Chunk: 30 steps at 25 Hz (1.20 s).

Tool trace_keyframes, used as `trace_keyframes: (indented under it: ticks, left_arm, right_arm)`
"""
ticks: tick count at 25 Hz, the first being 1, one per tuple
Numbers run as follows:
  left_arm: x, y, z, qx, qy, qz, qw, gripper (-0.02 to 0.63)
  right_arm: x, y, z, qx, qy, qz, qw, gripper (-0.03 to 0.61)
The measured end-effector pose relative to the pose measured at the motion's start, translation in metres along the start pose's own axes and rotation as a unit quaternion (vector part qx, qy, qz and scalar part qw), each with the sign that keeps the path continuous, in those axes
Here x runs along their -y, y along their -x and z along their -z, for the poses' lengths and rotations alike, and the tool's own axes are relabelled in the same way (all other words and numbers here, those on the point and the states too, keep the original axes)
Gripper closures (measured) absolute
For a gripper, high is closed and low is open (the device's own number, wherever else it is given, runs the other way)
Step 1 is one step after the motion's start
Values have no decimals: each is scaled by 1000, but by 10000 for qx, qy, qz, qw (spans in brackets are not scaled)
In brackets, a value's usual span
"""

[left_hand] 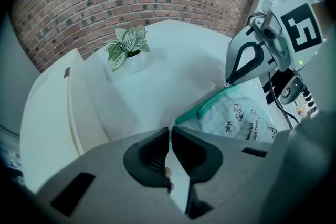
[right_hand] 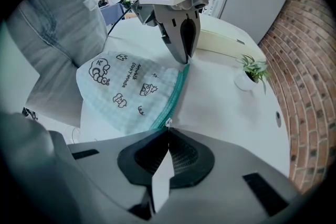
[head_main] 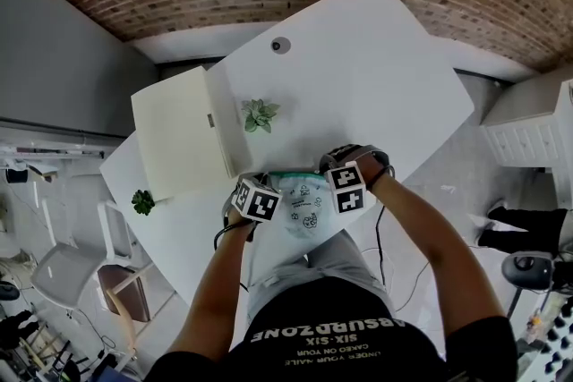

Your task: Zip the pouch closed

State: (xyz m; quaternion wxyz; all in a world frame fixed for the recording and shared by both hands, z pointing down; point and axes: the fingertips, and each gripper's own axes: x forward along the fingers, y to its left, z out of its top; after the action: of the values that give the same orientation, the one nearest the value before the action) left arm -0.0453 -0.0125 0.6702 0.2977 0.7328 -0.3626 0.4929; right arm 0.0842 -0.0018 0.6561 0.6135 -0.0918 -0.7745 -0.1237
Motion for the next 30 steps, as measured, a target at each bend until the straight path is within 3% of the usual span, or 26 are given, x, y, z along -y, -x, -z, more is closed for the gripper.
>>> trace_keyframes:
  ticks: [13,21,30]
  left_arm:
    - [1,0,1,-20,86,0,10000,589]
    - [1,0,1,-45,149,-31,9999,589]
    - [-2,2,0,-9,633,188,9978,589]
  right_arm:
    - [-9,0,18,-24,-283,148,9995,578]
    - [-10,-1,17,196,-826,460,9953,578]
    - [-5,-3,21,349,-1445,924,9846,577]
